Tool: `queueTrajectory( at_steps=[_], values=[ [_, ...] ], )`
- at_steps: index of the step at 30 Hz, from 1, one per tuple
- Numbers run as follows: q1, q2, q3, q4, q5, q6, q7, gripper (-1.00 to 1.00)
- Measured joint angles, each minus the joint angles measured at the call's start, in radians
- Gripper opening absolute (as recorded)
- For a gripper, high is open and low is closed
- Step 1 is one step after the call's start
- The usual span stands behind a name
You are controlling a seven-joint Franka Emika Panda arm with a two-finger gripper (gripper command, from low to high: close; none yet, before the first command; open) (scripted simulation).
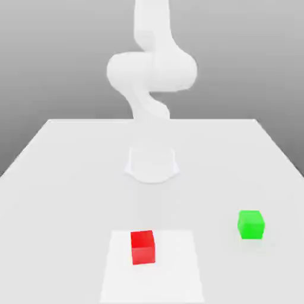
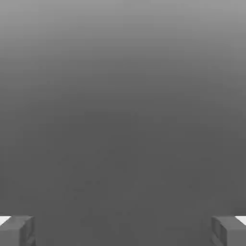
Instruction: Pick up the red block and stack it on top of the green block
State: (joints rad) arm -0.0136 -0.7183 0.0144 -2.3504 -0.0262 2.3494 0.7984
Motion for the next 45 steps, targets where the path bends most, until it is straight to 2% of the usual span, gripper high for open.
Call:
queueTrajectory(
  at_steps=[12,16,19,25,26,33,39,43,45],
  values=[
    [-0.043,0.458,-0.003,-0.267,-0.091,0.269,-0.046,0.00],
    [-0.039,0.601,-0.021,-0.354,-0.060,0.359,-0.105,0.00],
    [-0.037,0.705,-0.019,-0.413,0.005,0.428,-0.176,0.00],
    [-0.042,0.917,-0.012,-0.402,0.030,0.604,-0.200,0.00],
    [-0.041,0.949,-0.013,-0.398,0.028,0.631,-0.199,-1.00],
    [-0.043,0.955,-0.012,-0.397,0.025,0.636,-0.196,-1.00],
    [-0.048,0.767,-0.006,-0.424,0.028,0.475,-0.198,-1.00],
    [0.025,0.699,0.065,-0.431,0.037,0.415,-0.108,-1.00],
    [0.117,0.679,0.110,-0.432,0.047,0.396,-0.049,-1.00]
  ],
)
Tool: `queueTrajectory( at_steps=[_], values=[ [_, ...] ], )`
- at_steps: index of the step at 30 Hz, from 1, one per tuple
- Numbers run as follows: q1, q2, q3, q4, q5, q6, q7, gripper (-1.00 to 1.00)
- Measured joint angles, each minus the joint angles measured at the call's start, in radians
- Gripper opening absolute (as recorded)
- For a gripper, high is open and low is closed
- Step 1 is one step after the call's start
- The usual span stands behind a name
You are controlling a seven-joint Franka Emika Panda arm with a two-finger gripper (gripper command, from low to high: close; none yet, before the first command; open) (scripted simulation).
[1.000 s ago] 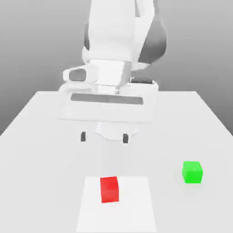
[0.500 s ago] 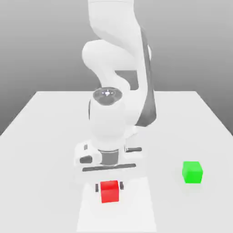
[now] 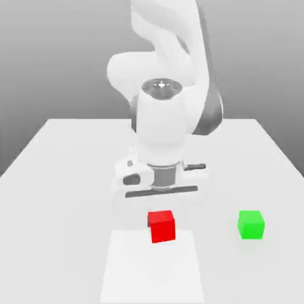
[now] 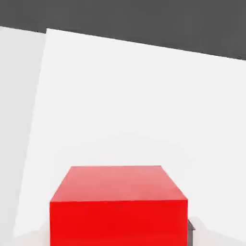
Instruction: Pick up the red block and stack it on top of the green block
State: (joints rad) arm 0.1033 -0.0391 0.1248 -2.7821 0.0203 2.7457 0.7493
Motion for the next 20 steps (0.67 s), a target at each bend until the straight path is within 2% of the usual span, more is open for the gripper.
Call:
queueTrajectory(
  at_steps=[10,17,18,20],
  values=[
    [0.255,-0.074,0.210,-0.001,0.062,-0.069,0.282,-1.00],
    [0.258,0.111,0.194,0.008,-0.111,0.098,0.424,-1.00],
    [0.265,0.139,0.181,0.008,-0.141,0.123,0.445,1.00],
    [0.266,0.139,0.181,0.008,-0.141,0.124,0.445,1.00]
  ],
)
